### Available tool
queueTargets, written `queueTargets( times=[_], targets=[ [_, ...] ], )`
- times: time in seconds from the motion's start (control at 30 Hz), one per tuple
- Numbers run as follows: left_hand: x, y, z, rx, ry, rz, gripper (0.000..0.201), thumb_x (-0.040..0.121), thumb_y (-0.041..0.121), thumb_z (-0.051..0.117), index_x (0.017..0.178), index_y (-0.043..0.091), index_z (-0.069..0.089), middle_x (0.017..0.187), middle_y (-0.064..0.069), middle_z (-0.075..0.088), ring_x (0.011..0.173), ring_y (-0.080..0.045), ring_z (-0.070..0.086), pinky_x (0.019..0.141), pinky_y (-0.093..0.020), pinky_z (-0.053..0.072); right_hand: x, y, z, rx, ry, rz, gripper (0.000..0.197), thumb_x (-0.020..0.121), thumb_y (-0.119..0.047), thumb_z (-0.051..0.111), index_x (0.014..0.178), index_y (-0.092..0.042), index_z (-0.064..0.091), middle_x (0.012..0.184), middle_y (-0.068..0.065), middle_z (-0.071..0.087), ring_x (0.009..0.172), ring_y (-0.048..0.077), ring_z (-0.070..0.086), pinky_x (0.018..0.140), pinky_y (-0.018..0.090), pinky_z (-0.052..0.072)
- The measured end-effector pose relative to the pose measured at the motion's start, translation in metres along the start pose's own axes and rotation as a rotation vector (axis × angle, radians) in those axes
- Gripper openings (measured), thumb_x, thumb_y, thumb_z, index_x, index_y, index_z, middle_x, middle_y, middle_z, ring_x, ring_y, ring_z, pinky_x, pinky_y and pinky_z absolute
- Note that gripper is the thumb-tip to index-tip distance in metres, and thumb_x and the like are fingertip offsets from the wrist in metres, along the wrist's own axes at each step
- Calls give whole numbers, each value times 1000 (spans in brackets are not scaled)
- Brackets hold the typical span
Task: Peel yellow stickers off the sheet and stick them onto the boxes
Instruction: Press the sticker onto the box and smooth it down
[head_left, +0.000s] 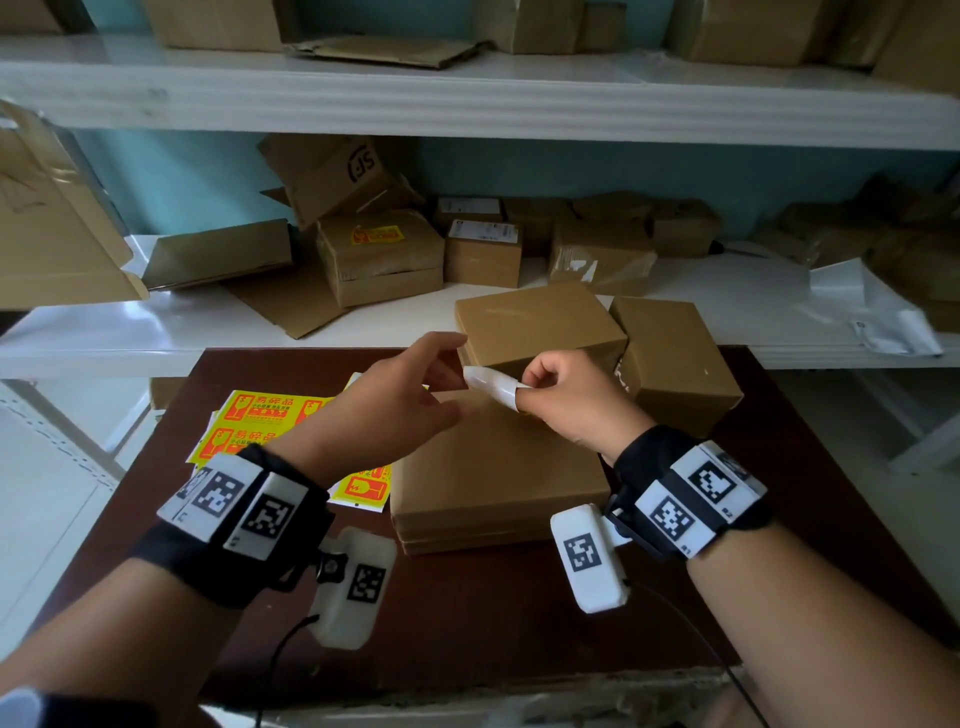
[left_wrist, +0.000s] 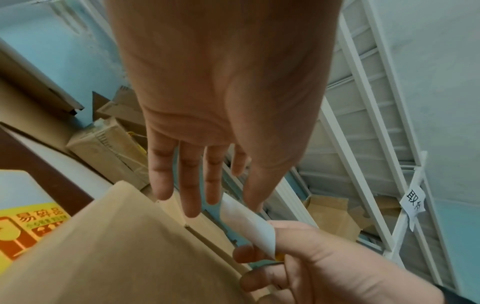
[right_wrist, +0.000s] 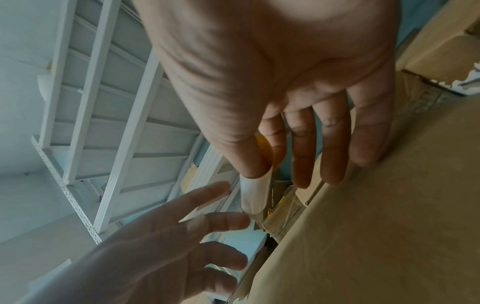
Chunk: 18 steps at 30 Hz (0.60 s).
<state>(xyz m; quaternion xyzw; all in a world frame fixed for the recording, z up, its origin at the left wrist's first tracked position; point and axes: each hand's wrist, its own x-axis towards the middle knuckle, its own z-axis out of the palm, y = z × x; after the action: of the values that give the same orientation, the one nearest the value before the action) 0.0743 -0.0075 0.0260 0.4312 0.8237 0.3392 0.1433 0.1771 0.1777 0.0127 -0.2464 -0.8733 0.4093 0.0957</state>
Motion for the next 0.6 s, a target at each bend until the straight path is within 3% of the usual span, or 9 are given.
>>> queueTargets(
  times=[0.07, 0.17, 0.3, 0.43, 0.53, 0.6],
  targets=[
    [0, 1, 1, -44, 10, -9, 61, 93, 25, 66, 146, 34, 37, 112, 14, 65, 90, -3, 65, 73, -13, 46, -2, -1, 0, -8, 1, -4, 9, 80, -26, 70, 78, -17, 67, 67, -4, 60, 63, 15, 54, 59, 28, 40],
    [1, 1, 4, -74, -31, 3, 54, 93, 21, 67, 141, 35, 48, 104, 11, 66, 82, -7, 66, 76, -20, 51, -4, -1, 1, -23, 12, -22, 15, 80, -31, 71, 75, -18, 65, 63, -5, 58, 58, 14, 53, 57, 27, 39],
    [4, 0, 8, -118, -12, -28, 29, 92, 25, 68, 120, 31, 64, 95, 10, 67, 76, -4, 63, 71, -20, 47, -6, -2, -1, -65, 15, -30, 8, 82, -24, 67, 75, -19, 66, 59, -6, 57, 53, 13, 52, 51, 25, 39],
    [3, 5, 7, -215, 14, -62, 25, 95, 21, 65, 118, 29, 60, 88, 3, 71, 72, -8, 69, 67, -28, 53, -10, -3, -1, -69, 21, -93, 9, 82, -25, 65, 74, -22, 64, 59, -6, 59, 51, 13, 54, 48, 24, 40],
    [3, 7, 6, -226, 16, -87, 28, 97, 23, 61, 124, 31, 58, 84, 1, 72, 63, -12, 67, 60, -25, 55, -11, -3, 0, -142, 63, -169, 10, 82, -20, 64, 73, -24, 63, 67, -5, 62, 60, 17, 58, 54, 33, 45],
    [4, 5, 6, -189, 27, -97, 17, 98, 25, 60, 113, 24, 68, 76, 2, 70, 55, -7, 59, 54, -22, 50, -12, -4, 0, -164, 80, -189, 11, 81, -18, 63, 72, -24, 63, 70, -5, 64, 64, 18, 59, 58, 38, 50]
  ],
)
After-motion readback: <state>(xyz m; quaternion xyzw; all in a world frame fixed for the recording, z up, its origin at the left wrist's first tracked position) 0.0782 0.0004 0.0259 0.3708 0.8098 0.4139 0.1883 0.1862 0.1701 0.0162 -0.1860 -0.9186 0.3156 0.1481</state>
